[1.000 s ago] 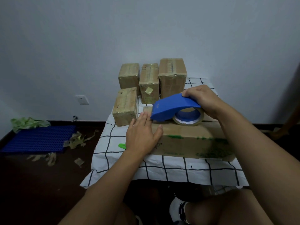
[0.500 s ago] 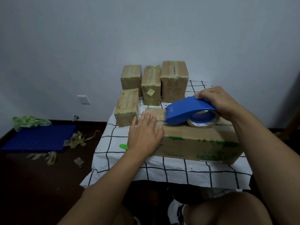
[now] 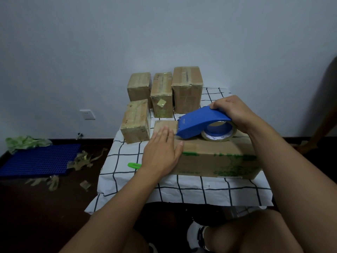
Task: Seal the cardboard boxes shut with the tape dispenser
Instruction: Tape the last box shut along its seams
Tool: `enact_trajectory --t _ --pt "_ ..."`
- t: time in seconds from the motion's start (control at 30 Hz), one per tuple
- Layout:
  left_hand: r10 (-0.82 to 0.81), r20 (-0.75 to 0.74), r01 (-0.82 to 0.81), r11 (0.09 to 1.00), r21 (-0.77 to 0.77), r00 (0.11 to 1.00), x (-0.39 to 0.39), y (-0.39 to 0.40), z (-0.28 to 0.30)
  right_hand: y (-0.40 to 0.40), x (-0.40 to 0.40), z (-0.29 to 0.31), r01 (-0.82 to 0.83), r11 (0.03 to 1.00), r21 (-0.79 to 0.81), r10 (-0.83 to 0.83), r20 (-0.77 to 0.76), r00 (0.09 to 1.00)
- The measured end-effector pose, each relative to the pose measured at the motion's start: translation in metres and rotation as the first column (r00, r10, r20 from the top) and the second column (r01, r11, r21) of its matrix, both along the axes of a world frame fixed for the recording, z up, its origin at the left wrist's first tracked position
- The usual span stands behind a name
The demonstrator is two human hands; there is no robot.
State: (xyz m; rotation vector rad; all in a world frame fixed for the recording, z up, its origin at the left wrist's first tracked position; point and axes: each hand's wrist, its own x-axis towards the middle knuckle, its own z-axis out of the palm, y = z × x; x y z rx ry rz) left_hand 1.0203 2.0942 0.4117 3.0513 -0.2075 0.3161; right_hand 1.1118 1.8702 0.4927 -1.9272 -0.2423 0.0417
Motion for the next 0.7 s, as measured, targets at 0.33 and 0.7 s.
enact_trajectory --t 0.33,0.7 --pt "-0.023 -0.041 0.022 1.000 -0.022 0.999 0.0018 -0.0104 -0.0002 -0.0012 0.0013 -0.0025 0.013 1.000 0.028 -0.013 -0.014 1.000" --pt "-0.036 -0.066 0.038 0.999 0.028 0.997 0.0056 -0.0093 0.0047 -0.0015 0.0027 -0.0029 -0.013 1.000 0.007 0.013 0.020 1.000"
